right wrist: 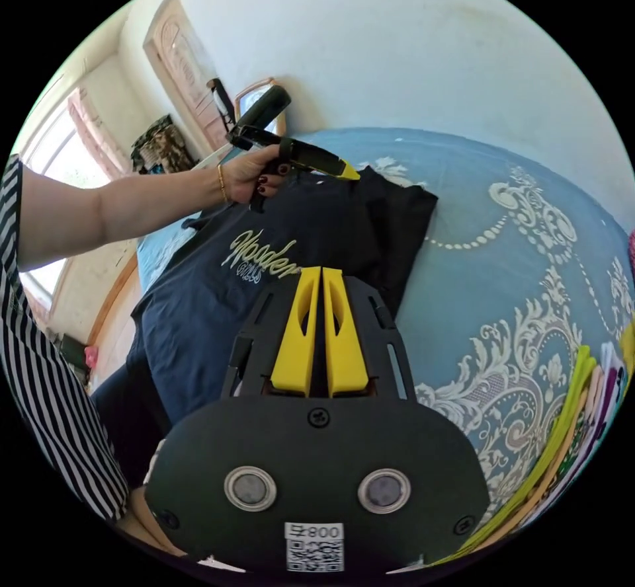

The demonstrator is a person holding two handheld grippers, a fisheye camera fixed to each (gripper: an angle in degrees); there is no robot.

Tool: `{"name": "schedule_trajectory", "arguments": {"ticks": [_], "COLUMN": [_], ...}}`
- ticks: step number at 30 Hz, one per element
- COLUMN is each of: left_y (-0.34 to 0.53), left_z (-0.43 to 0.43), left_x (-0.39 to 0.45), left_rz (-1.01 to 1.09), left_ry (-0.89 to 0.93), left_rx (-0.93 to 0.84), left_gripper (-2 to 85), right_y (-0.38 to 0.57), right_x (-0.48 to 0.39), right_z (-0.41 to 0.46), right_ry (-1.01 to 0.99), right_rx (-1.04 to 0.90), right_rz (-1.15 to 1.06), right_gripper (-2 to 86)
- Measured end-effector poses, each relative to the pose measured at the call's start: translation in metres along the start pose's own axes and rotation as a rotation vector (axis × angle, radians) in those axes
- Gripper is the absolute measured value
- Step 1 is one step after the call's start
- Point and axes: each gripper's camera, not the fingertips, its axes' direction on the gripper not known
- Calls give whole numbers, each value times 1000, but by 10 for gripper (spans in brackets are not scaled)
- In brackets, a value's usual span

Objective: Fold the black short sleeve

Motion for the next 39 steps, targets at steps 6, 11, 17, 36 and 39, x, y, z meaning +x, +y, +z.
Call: {"name": "schedule_trajectory", "arguments": {"ticks": [6,11,17,36,39], "left_y": [4,5,-6,-95,-91], "left_z": [-4,-2,17,110,112], "left_x": [-38,-46,-61,-27,-23], "left_rz": [-86,-83,-102,102,106], "left_ry": [-3,-111,-105,-263,-272], "left_rx": [34,53,10,-183,-193], "left_gripper": [39,52,67,7,6], "right_y": [-16,-20,-42,-53,-54], "right_x": [8,24,25,51,54], "right_z": [8,-1,46,26,24], "right_ry": [-102,-95,-126,78,98], "right_rx": [-2,90,-210,-125,-115], "right_rz": [-6,71,61,196,221], "right_gripper": [5,3,2,0,0]}}
